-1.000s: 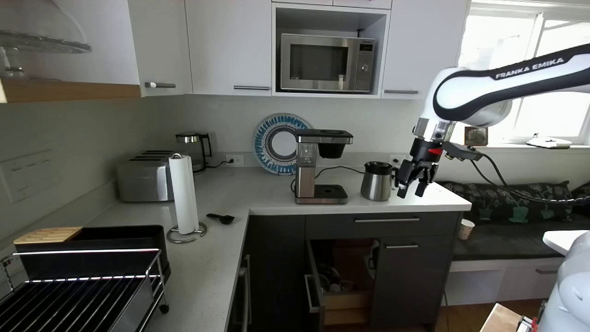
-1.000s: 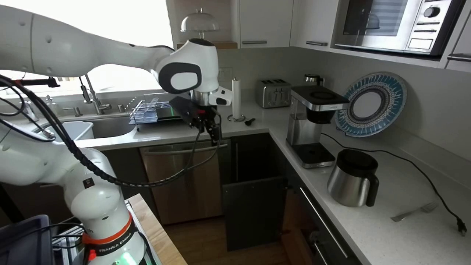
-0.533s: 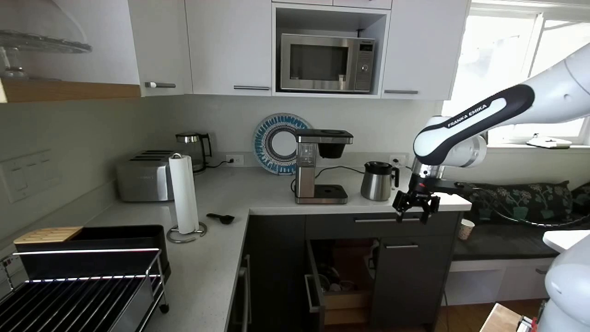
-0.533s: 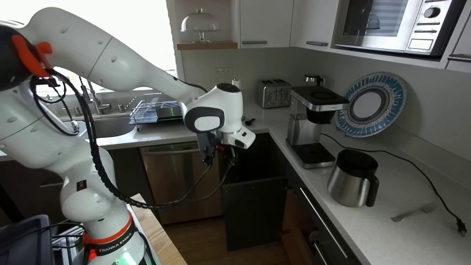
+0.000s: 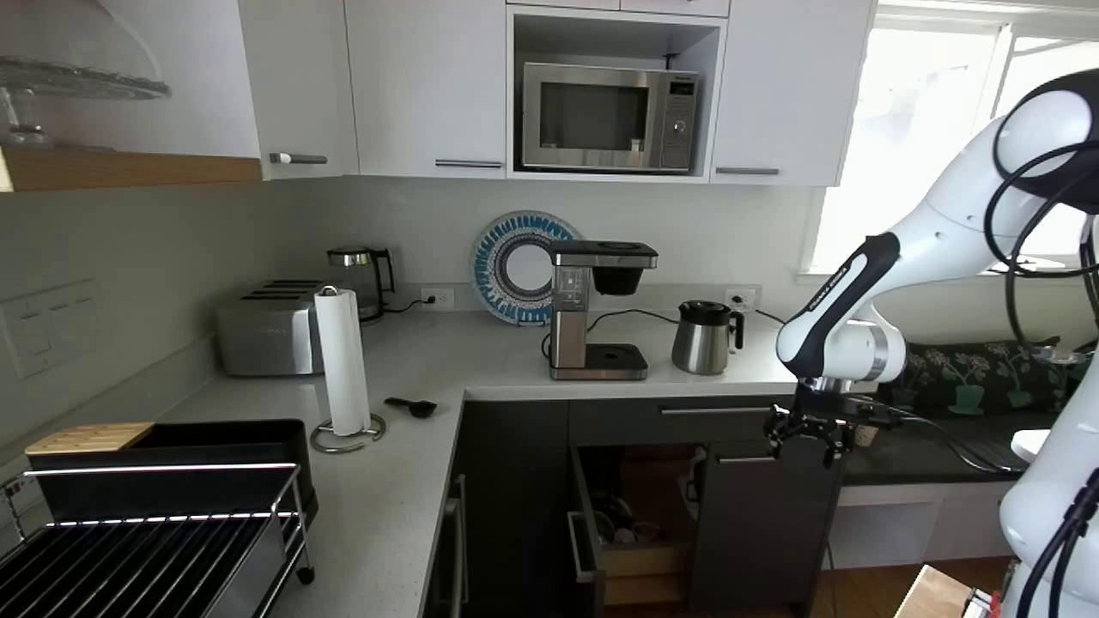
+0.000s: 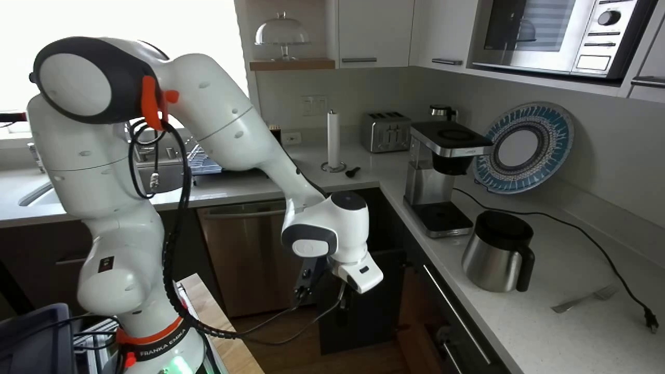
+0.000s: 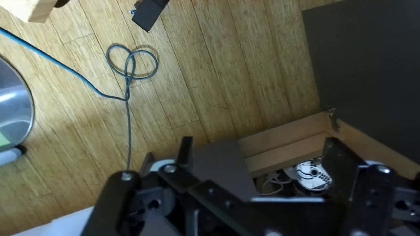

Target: Open the right door of the cabinet on the right

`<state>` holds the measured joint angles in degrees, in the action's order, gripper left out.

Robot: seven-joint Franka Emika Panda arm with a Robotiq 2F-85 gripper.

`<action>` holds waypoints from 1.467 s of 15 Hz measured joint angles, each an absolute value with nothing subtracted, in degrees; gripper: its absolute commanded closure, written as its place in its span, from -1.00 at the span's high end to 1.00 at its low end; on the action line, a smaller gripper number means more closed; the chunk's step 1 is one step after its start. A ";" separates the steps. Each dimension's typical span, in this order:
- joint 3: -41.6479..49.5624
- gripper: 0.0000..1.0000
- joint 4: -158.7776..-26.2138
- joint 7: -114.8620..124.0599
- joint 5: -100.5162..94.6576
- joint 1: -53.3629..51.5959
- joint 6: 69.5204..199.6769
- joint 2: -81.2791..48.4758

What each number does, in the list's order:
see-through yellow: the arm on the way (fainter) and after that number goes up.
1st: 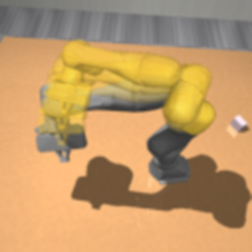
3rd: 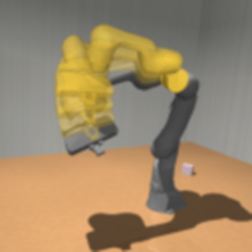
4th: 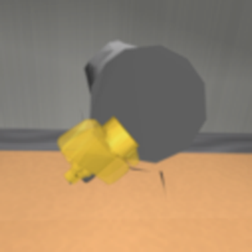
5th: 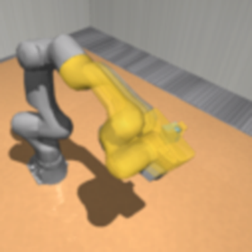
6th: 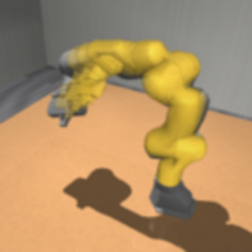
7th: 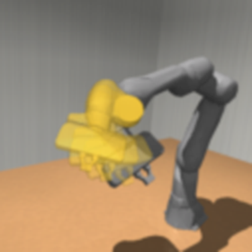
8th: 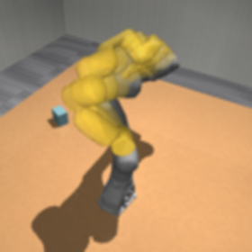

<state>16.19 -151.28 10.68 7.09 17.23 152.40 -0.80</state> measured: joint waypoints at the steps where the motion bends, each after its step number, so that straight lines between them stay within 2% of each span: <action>1: 16.42 1.00 -150.93 10.62 7.20 17.41 153.22 -2.71; 12: 15.41 1.00 -148.31 14.17 10.98 16.58 152.48 -3.93; 22: 12.95 1.00 -122.88 30.00 30.08 17.36 152.51 -34.91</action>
<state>12.95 -122.88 30.00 30.08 17.36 152.51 -34.91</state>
